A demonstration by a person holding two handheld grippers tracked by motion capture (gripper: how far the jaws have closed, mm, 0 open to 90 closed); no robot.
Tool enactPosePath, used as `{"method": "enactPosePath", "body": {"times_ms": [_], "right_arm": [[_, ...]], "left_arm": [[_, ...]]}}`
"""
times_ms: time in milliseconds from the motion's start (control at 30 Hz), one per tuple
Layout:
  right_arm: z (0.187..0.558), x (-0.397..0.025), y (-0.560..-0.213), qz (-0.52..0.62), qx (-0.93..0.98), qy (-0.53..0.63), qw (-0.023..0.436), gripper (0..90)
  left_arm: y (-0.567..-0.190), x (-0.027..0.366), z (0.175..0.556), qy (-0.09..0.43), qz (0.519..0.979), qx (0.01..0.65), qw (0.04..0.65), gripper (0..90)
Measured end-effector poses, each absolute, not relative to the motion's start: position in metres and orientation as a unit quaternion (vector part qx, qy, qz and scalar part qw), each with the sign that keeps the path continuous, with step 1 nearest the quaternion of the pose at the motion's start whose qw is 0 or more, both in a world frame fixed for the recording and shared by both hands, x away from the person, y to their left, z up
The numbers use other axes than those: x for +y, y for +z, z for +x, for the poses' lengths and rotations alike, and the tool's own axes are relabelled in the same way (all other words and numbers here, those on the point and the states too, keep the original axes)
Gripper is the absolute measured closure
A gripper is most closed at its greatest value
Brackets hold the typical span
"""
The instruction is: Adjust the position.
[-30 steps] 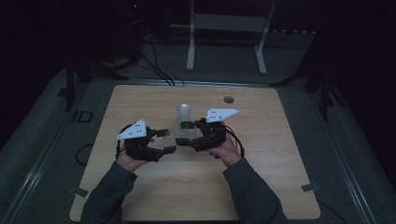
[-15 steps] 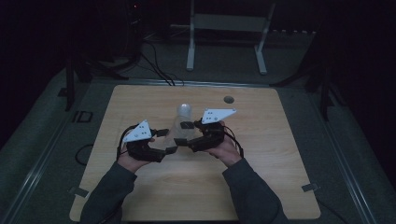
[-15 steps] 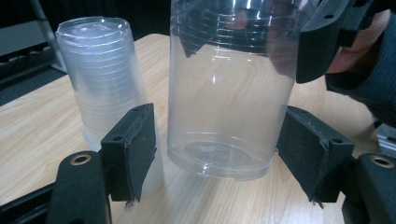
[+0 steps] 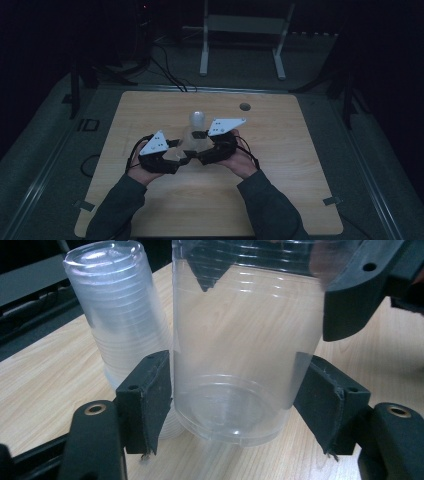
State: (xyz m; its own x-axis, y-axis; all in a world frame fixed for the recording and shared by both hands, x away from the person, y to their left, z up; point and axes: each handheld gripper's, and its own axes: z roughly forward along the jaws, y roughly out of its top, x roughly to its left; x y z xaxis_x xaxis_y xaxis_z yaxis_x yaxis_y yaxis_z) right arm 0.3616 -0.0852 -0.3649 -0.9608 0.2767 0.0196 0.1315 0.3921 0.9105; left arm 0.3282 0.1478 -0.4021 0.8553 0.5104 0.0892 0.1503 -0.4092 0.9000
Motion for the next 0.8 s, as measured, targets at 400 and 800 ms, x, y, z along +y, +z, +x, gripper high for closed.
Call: {"method": "enactPosePath", "body": {"times_ms": [400, 800], "right_arm": [[0.3613, -0.0845, -0.3658, 0.122, 0.835, 0.532, 0.064, 28.8], [0.3615, -0.0904, -0.3661, 0.116, 0.812, 0.570, 0.035, 20.3]], "left_arm": [[-0.4049, 0.1457, 0.3293, 0.166, 0.820, 0.200, 0.509, 39.6], [-0.4037, 0.1502, 0.3297, 0.148, 0.805, 0.199, 0.539, 40.7]]}}
